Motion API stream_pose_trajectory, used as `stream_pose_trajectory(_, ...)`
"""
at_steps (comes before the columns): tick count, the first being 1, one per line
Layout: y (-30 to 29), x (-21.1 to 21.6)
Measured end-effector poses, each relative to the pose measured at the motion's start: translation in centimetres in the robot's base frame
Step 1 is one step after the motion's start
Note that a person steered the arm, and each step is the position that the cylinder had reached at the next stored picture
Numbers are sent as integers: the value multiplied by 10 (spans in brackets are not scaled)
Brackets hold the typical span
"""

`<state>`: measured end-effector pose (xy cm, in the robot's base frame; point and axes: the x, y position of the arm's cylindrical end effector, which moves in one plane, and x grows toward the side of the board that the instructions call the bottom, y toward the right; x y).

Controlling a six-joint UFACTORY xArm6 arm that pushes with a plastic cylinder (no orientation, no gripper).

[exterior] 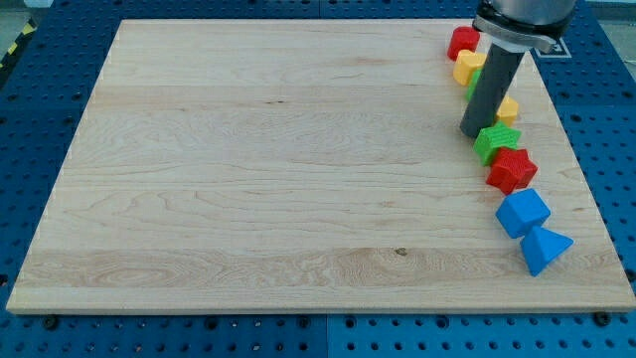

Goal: Push the green star in between the yellow hexagon and red star

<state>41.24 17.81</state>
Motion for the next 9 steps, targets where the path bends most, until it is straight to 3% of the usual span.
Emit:
stream_pose_trajectory(4,-33,26)
stream_pose_trajectory(9,5,29)
